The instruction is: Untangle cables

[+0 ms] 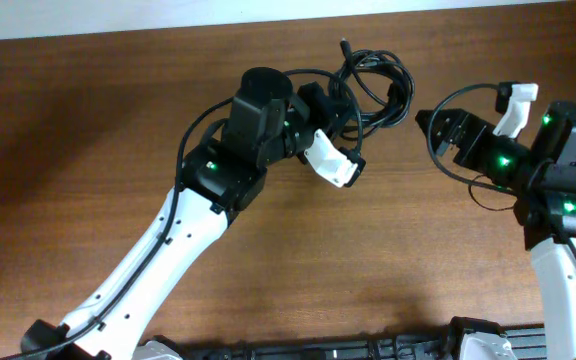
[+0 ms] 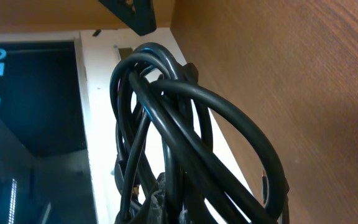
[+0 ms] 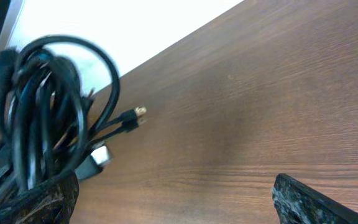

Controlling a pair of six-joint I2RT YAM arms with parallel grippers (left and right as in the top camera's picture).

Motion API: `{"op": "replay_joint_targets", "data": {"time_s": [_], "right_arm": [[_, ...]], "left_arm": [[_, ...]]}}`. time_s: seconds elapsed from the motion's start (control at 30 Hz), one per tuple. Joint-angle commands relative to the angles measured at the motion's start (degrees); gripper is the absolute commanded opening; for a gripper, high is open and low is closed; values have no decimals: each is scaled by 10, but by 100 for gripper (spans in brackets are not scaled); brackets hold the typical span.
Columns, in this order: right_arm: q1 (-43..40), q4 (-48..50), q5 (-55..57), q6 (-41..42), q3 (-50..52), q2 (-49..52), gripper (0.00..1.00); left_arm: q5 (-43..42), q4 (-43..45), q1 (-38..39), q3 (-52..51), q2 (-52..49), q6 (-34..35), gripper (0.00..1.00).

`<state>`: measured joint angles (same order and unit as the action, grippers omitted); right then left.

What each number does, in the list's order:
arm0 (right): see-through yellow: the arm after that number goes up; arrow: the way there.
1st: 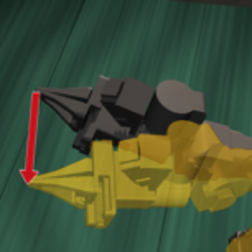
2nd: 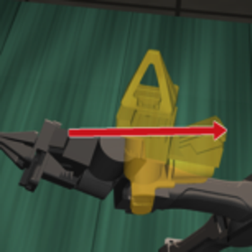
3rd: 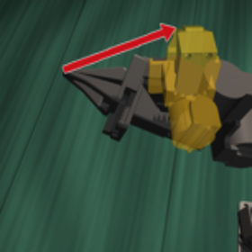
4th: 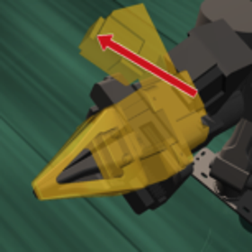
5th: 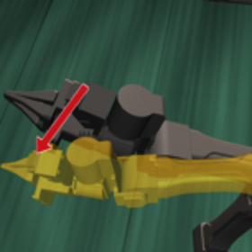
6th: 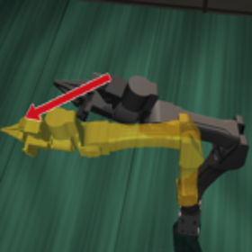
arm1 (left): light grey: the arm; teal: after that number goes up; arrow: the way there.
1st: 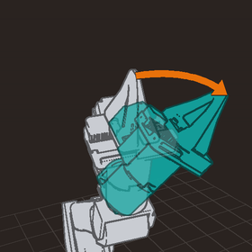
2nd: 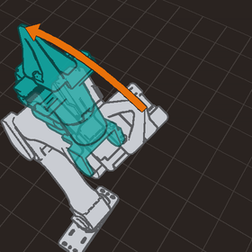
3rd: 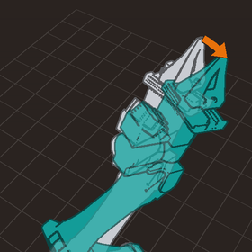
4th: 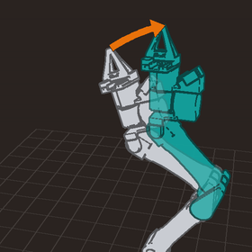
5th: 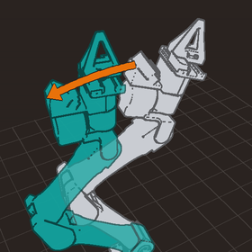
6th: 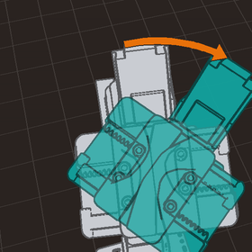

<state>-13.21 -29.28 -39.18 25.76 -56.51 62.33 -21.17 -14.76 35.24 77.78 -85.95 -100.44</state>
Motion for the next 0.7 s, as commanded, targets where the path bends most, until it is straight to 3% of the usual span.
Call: {"op": "replay_joint_targets", "data": {"time_s": [0.0,0.67], "right_arm": [[-7,8,-11,2,-9,1,99],[-7,7,28,-32,-8,18,99]], "left_arm": [[-27,4,8,6,20,-17,0],[-35,-19,38,6,21,-34,0]]}}
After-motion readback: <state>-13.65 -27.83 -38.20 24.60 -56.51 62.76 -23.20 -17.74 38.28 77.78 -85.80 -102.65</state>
